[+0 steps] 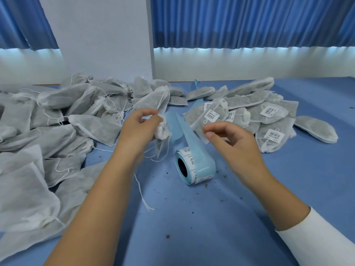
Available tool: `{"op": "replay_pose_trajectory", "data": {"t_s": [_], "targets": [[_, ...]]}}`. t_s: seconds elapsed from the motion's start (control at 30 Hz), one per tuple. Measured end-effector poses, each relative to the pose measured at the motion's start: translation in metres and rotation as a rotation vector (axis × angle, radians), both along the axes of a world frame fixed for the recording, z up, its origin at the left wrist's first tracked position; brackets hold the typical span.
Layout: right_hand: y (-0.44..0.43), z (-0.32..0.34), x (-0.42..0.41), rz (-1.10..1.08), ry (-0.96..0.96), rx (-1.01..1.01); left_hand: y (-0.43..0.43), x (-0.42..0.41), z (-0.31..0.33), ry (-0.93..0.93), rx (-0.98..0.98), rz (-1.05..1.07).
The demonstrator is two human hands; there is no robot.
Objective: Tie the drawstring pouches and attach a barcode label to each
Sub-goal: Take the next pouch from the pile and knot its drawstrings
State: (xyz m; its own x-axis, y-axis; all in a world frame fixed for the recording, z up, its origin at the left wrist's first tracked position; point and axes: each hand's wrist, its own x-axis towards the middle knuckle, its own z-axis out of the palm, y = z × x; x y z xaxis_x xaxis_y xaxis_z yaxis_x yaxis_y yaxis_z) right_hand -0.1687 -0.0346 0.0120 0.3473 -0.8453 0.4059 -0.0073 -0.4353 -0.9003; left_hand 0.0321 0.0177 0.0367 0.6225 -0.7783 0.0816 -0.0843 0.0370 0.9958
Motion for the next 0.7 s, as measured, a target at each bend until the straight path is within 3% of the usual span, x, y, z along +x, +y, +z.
{"op": "replay_pose_trajectory", "data": {"t_s": [0.23,0.57,0.7], "targets": [[0.016,-0.007,0.013,0.061,0.189,-0.174,-0.001,-0.031,-0.003,-0.148,0.003,-0.092],[0.019,-0.002,0.012,-0.043,0.097,-0.193,0.004,-0.045,-0.003,-0.524,-0.043,-0.057],[0.019,0.003,0.010,0.046,0.036,-0.116,0.008,-0.047,-0.001,-0.722,-0.080,-0.170]]}}
